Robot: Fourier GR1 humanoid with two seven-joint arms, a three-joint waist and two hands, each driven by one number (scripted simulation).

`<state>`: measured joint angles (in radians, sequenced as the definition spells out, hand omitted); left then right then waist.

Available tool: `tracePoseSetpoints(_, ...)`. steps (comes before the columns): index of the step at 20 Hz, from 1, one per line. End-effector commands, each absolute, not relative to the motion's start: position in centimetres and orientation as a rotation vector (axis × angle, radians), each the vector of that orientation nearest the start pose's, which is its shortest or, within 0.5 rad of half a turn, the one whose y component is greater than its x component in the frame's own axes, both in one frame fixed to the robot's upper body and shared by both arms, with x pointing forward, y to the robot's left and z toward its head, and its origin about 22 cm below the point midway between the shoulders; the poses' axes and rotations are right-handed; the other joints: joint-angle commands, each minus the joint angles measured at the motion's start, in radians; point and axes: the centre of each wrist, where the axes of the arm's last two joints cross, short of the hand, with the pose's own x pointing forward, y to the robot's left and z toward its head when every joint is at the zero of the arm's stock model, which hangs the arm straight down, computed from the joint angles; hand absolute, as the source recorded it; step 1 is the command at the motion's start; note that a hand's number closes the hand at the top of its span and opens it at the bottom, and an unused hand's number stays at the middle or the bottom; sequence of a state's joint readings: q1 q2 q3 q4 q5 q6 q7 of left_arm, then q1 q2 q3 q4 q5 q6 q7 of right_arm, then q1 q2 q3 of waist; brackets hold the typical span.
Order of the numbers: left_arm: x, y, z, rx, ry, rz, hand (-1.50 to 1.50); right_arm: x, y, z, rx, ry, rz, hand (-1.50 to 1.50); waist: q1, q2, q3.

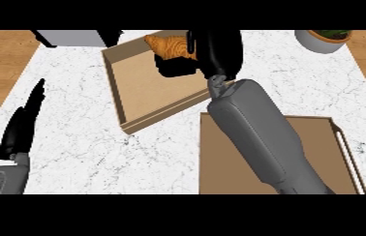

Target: Pick the croissant from the tray and place it in the cardboard box

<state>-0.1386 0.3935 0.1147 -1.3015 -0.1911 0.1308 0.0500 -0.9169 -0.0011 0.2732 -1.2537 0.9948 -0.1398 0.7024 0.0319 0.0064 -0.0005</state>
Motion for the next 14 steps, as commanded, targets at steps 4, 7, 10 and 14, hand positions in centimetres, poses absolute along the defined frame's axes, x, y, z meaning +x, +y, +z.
tracePoseSetpoints(4,28.5,34.3,2.5,0.62,-1.414,-0.257,0.0,40.7,-2.7,18.7,-0.904,-1.58,0.567,1.5,0.032,0.011,0.0)
tracePoseSetpoints(7,28.4,35.0,2.0,0.629,-1.403,-0.273,0.0,41.7,-1.8,18.8,-0.884,-1.555,0.574,1.5,0.035,0.011,-0.001)
tracePoseSetpoints(10,28.9,33.9,2.7,0.62,-1.414,-0.283,0.0,43.2,-2.8,17.2,-0.89,-1.549,0.566,1.5,0.051,0.02,-0.001)
tracePoseSetpoints(14,28.8,33.6,3.7,0.592,-1.437,-0.282,0.0,44.3,-3.0,17.1,-0.916,-1.494,0.561,1.5,0.079,0.027,-0.001)
